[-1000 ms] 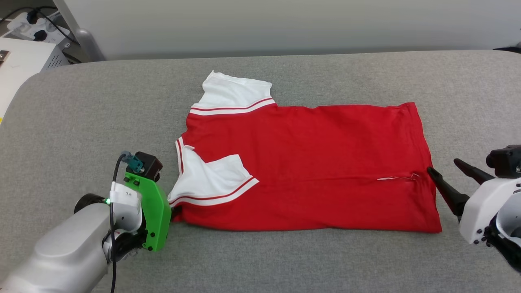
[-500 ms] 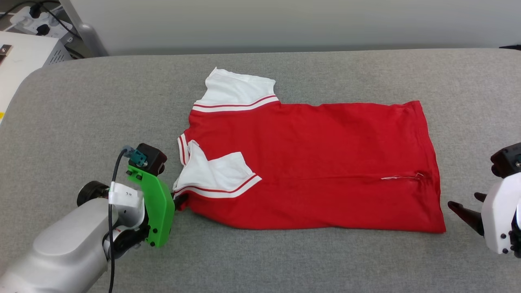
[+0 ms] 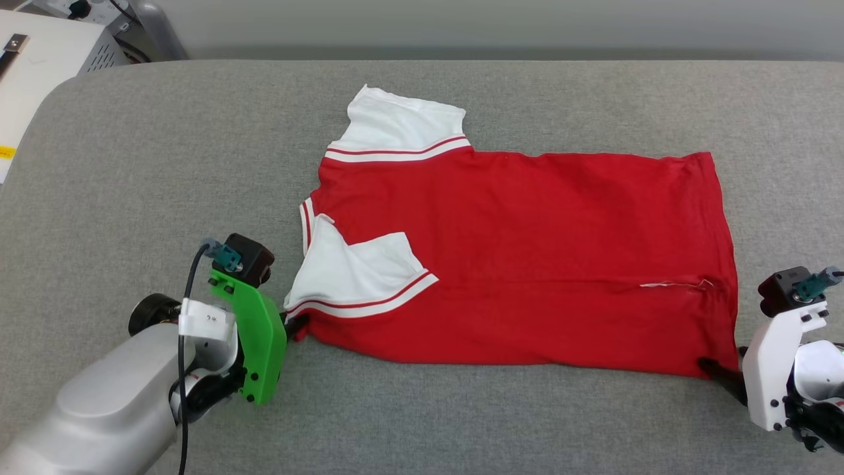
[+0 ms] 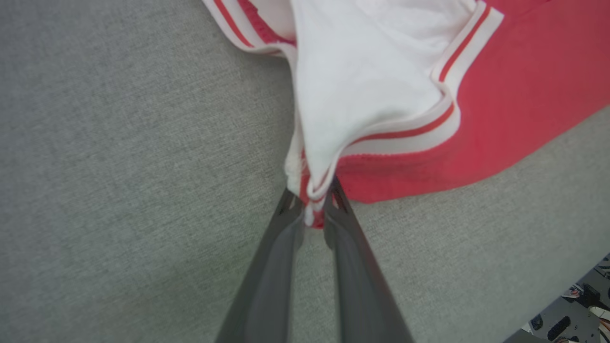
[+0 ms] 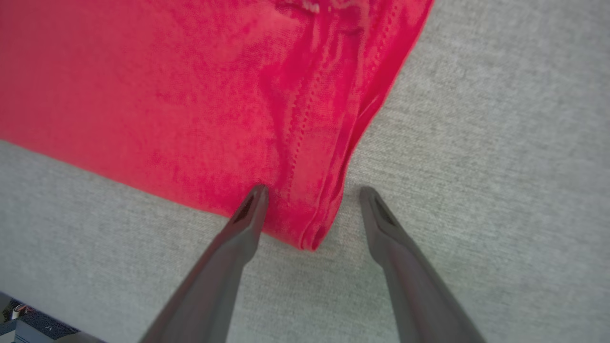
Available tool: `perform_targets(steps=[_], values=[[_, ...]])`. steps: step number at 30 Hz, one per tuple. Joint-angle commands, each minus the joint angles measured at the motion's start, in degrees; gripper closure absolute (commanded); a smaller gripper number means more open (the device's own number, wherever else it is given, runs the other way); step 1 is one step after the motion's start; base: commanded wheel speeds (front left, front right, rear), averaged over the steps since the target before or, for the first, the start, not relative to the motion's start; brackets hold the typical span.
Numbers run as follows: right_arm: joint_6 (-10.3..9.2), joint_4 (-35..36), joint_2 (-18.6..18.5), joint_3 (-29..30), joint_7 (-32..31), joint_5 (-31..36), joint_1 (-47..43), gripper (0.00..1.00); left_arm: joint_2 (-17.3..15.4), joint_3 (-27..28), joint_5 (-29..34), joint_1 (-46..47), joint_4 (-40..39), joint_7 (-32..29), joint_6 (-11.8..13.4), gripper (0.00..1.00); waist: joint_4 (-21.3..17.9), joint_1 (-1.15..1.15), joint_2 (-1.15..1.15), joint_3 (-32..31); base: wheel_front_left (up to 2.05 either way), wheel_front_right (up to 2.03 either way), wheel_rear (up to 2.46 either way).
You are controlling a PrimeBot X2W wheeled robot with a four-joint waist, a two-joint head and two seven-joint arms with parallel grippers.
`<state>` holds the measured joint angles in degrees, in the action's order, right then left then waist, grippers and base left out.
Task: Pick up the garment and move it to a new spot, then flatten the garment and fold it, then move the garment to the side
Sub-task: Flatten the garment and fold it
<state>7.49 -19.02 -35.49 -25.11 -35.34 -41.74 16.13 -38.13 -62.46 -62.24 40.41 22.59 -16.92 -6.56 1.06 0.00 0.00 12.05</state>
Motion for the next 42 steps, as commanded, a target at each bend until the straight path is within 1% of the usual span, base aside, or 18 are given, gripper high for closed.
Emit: perform_targets(steps=[1, 2, 3, 4, 5, 9, 16, 22, 27, 32, 36, 42], values=[[0.00, -1.64, 1.82, -1.66, 0.95, -0.65, -0.21, 0.00, -0.20, -0.08, 0.02, -0.65, 0.03, 0.66, 0.31, 1.00, 0.23, 0.00, 0.00, 0.18, 0.00, 0.00, 0.00], [0.00, -2.14, 2.06, -2.08, 1.54, -0.95, -0.24, 0.00, -0.35, -0.16, -0.02, -1.02, 0.17, 0.80, 0.31, 1.00, 0.20, 0.00, 0.00, 0.11, 0.00, 0.00, 0.00], [0.00, -2.48, 2.23, -2.57, 2.43, -1.38, -0.19, 0.34, -0.53, -0.28, -0.07, -1.49, 0.28, 0.96, 0.32, 1.00, 0.11, 0.00, 0.00, -0.05, 0.00, 0.00, 0.00], [0.00, -2.74, 2.32, -2.67, 3.57, -1.66, -0.12, 0.98, -0.64, -0.32, -0.16, -1.91, 0.33, 1.13, 0.42, 1.00, 0.00, 0.00, 0.00, -0.29, 0.00, 0.00, 0.00], [0.00, -3.06, 2.32, -2.87, 4.69, -2.04, -0.07, 1.00, -0.75, -0.28, -0.43, -2.47, 0.41, 1.38, 0.53, 1.00, -0.12, 0.00, 0.00, -0.58, 0.00, 0.00, 0.00], [0.00, -3.44, 1.23, -3.23, 8.43, -2.85, 0.16, 1.00, -1.23, -0.14, -1.17, -4.32, 0.66, 2.46, 0.79, 1.00, -0.66, 0.00, 0.00, -2.01, 0.00, 0.00, 0.00], [0.00, 0.35, -1.34, -2.33, 12.92, -4.64, -1.37, 1.00, -2.91, 0.18, -1.56, -6.89, -1.19, 4.62, 1.54, 1.00, -1.21, 0.00, 0.00, -5.07, 0.00, 0.00, 0.00], [0.00, 5.34, -3.43, -0.35, 13.19, -5.37, -5.75, 1.00, -5.30, -0.09, -1.72, -9.40, -5.40, 5.06, 2.96, 1.00, -1.11, 0.00, 0.00, -6.98, 0.00, 0.00, 0.00], [0.00, 8.61, -3.98, 2.49, 12.93, -5.10, -9.96, 1.00, -7.01, -0.20, -2.28, -11.82, -9.03, 5.56, 4.49, 1.00, -1.04, 0.00, 0.00, -7.71, 0.00, 0.00, 0.00], [0.00, 10.36, -3.56, 5.33, 11.49, -4.32, -13.00, 1.00, -7.65, -0.45, -2.95, -13.77, -11.18, 5.72, 5.82, 1.00, -1.16, 0.00, 0.00, -7.44, 0.00, 0.00, 0.00], [0.00, 10.59, -1.92, 6.92, 9.92, -3.85, -13.65, 1.00, -7.30, -0.40, -3.83, -14.51, -10.87, 5.69, 6.25, 1.00, -1.50, 0.00, 0.00, -6.26, 0.00, 0.00, 0.00], [0.00, 7.00, 0.61, 7.73, 9.13, -2.49, -12.56, 1.00, -5.74, -0.41, -4.78, -14.65, -7.12, 5.77, 5.56, 1.00, -1.76, 0.00, 0.00, -4.44, 0.00, 0.00, 0.00]])
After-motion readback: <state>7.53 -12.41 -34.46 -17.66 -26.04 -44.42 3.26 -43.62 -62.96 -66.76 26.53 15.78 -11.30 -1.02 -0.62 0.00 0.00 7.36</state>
